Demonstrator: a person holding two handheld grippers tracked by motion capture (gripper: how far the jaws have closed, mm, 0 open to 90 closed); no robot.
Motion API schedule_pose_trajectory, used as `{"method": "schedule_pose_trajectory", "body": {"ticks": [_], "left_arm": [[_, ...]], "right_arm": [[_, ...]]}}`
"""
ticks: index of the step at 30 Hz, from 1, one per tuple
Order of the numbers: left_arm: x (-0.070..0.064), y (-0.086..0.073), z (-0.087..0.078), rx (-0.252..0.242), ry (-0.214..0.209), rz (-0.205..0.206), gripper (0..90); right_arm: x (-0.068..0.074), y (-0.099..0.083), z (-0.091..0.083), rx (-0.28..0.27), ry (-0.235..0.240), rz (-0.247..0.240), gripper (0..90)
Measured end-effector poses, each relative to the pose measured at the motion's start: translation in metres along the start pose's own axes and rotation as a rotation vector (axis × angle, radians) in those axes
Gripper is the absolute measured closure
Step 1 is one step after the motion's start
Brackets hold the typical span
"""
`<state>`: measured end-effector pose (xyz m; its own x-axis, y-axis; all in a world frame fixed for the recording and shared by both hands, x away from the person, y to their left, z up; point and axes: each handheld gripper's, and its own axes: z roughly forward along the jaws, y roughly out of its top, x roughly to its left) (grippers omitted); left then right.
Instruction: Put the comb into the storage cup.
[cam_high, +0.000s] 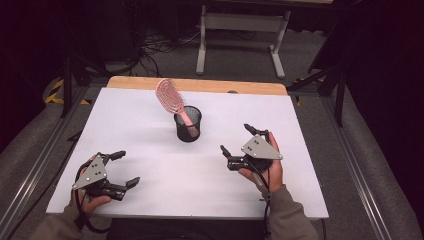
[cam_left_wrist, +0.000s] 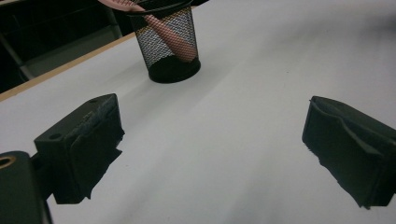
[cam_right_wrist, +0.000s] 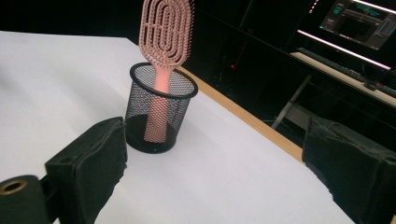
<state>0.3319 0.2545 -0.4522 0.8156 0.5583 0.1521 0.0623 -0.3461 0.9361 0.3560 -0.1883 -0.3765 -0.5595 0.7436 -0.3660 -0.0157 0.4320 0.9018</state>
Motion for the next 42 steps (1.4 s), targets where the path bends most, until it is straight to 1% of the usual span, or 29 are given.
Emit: {"method": "schedule_pose_trajectory", "body": {"ticks": [21, 23, 26, 28, 35, 38, 40, 42], "left_arm": [[0.0, 0.0, 0.0, 0.003, 0.004, 0.0, 6.1], [0.0, 0.0, 0.0, -0.001, 0.008, 0.0, 6.1], [0.0, 0.0, 0.0, 0.002, 0.007, 0.003, 6.1], [0.0, 0.0, 0.0, -0.004, 0.006, 0.0, 6.1], [0.0, 0.001, 0.0, 0.001, 0.003, 0.002, 6.1], [0.0, 0.0, 0.0, 0.0, 0.0, 0.0, 6.1], [0.0, 0.0, 0.0, -0.001, 0.0, -0.004, 6.1], [0.0, 0.0, 0.0, -0.002, -0.002, -0.001, 6.1]], "right_arm": [[0.001, -0.012, -0.02, 0.022, -0.012, -0.012, 7.5], [0.003, -0.013, -0.023, 0.014, -0.006, -0.021, 7.3], [0.005, -0.015, -0.026, 0.015, -0.007, -0.027, 7.4], [0.005, -0.016, -0.027, 0.022, -0.01, -0.035, 7.3], [0.006, -0.024, -0.032, 0.037, -0.012, -0.033, 7.3], [0.007, -0.027, -0.034, 0.038, -0.01, -0.018, 7.0], [0.007, -0.029, -0.035, 0.043, -0.014, -0.021, 6.9], [0.007, -0.03, -0.035, 0.042, -0.015, -0.013, 7.0]]}}
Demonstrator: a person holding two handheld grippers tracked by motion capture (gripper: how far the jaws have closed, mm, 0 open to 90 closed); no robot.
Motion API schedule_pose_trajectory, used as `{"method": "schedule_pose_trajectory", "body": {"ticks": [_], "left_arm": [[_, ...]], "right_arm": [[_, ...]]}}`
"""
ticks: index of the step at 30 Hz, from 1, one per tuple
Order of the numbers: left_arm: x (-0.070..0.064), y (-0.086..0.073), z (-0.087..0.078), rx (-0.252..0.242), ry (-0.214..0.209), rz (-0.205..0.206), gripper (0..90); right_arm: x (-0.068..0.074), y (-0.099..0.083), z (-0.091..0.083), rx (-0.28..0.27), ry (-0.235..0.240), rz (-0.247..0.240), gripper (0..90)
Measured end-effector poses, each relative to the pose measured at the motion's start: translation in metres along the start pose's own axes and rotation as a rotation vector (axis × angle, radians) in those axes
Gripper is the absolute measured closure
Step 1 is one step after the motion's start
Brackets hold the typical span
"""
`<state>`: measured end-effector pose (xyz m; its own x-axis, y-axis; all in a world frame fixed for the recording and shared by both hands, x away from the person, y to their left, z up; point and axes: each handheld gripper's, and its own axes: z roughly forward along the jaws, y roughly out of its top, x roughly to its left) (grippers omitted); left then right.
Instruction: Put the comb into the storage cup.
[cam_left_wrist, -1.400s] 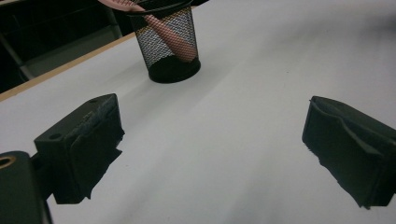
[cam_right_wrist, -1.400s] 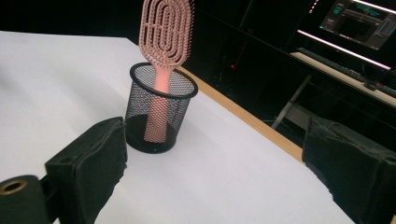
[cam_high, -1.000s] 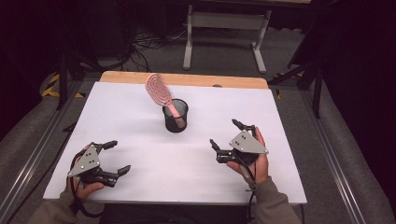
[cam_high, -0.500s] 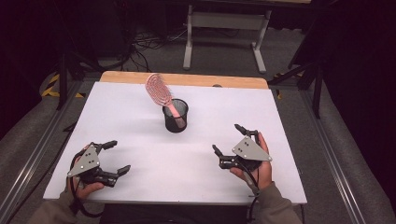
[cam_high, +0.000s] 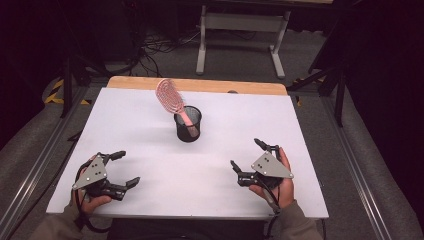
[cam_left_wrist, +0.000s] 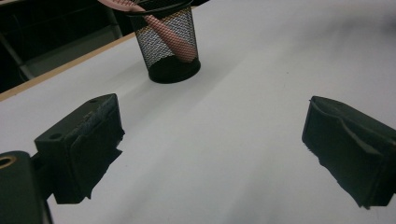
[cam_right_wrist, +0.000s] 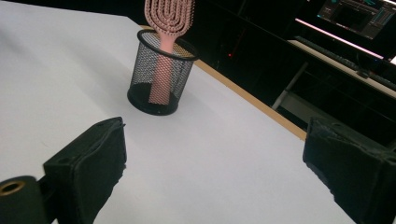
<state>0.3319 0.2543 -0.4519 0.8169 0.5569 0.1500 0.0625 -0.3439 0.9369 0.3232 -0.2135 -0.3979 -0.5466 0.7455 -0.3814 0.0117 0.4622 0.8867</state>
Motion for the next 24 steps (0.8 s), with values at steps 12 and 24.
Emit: {"method": "schedule_pose_trajectory", "body": {"ticks": [12, 24], "left_arm": [[0.0, 0.0, 0.0, -0.002, -0.004, -0.005, 6.2], [0.002, 0.001, 0.001, -0.003, 0.005, -0.004, 6.1]], "right_arm": [[0.0, -0.019, -0.005, 0.0, -0.011, 0.01, 6.9], [-0.011, -0.053, -0.018, 0.024, -0.038, 0.06, 6.0]]}}
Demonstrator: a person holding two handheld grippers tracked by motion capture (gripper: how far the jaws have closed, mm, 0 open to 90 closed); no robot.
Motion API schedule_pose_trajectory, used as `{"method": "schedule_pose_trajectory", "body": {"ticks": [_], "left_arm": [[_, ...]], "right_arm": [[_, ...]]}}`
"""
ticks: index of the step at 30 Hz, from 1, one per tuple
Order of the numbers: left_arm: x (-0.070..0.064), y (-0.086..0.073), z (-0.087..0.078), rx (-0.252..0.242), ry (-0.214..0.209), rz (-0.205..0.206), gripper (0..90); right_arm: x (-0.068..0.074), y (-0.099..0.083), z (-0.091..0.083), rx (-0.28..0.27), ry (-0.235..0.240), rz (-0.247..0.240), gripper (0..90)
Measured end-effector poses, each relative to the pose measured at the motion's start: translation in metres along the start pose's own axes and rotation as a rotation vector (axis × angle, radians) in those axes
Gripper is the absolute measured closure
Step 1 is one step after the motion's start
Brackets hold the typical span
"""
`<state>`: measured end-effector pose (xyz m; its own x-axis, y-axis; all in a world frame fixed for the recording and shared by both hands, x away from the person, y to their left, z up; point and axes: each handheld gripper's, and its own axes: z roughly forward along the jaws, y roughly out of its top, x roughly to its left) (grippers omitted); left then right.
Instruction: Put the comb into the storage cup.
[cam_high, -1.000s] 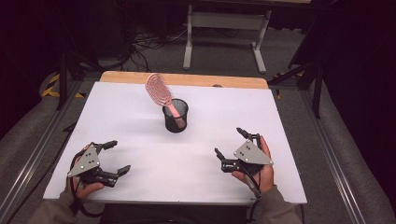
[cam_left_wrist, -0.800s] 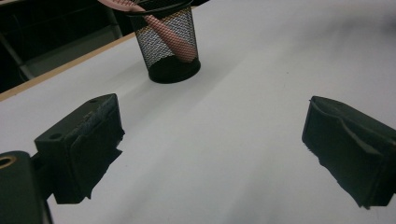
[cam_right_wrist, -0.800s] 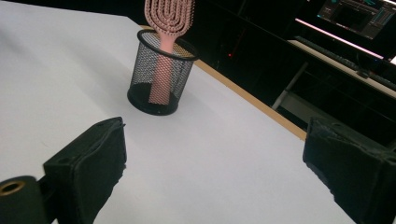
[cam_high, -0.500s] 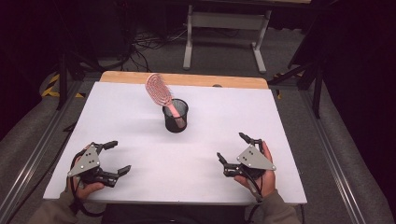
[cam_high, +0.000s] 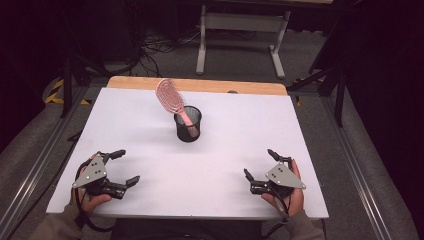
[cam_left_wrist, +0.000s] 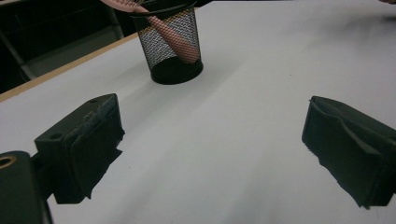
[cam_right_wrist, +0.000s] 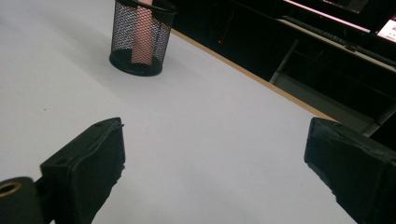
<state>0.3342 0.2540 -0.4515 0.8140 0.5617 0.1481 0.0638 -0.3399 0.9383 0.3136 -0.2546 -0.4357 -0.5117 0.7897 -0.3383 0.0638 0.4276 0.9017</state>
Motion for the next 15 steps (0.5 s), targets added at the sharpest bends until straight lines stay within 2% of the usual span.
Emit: {"method": "schedule_pose_trajectory", "body": {"ticks": [5, 15], "left_arm": [[-0.0004, 0.0003, 0.0003, 0.002, 0.008, 0.003, 6.1], [-0.0024, 0.0011, 0.0007, 0.006, -0.002, 0.013, 6.0]], "right_arm": [[0.0008, -0.005, -0.0006, 0.026, 0.003, -0.016, 4.5], [0.0011, -0.0098, 0.0031, 0.027, 0.008, 0.013, 3.9]]}}
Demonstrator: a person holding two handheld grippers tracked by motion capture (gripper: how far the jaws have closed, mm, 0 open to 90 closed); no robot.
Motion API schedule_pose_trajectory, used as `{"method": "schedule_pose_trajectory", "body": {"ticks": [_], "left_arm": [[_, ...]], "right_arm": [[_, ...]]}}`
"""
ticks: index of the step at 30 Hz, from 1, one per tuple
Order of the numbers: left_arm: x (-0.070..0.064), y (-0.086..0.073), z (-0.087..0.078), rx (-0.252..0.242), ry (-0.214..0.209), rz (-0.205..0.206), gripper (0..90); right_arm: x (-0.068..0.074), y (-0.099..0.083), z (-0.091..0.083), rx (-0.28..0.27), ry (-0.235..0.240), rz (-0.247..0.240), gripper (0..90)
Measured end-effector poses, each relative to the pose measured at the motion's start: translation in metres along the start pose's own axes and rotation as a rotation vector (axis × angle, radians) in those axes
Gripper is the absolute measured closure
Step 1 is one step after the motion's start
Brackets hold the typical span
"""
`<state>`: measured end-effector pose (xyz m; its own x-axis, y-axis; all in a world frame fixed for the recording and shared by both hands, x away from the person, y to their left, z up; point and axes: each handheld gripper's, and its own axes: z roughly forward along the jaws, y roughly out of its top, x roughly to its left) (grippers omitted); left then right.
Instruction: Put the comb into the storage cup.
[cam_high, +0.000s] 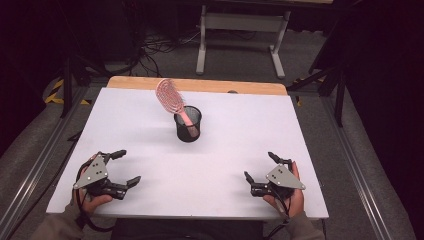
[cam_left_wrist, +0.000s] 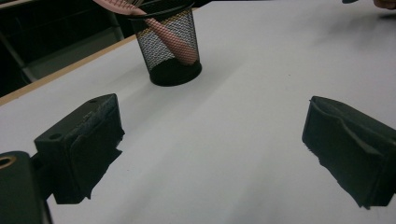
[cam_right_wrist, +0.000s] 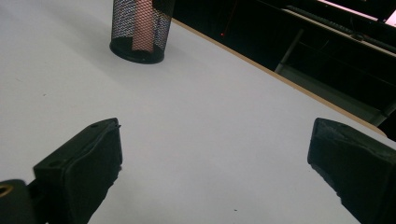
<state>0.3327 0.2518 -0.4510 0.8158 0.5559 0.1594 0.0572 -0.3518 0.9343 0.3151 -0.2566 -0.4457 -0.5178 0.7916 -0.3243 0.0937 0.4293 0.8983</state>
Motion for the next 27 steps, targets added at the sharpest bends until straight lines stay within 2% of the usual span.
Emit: {"method": "schedule_pose_trajectory", "body": {"ticks": [3, 27], "left_arm": [[0.0, -0.0001, -0.0013, -0.011, -0.002, -0.008, 6.0], [-0.0004, -0.0001, 0.0002, -0.005, -0.003, -0.005, 6.0]], "right_arm": [[0.0016, 0.0014, -0.0005, -0.007, -0.004, -0.001, 3.9], [0.0049, 0.0029, 0.0003, -0.021, 0.0, 0.002, 4.0]]}}
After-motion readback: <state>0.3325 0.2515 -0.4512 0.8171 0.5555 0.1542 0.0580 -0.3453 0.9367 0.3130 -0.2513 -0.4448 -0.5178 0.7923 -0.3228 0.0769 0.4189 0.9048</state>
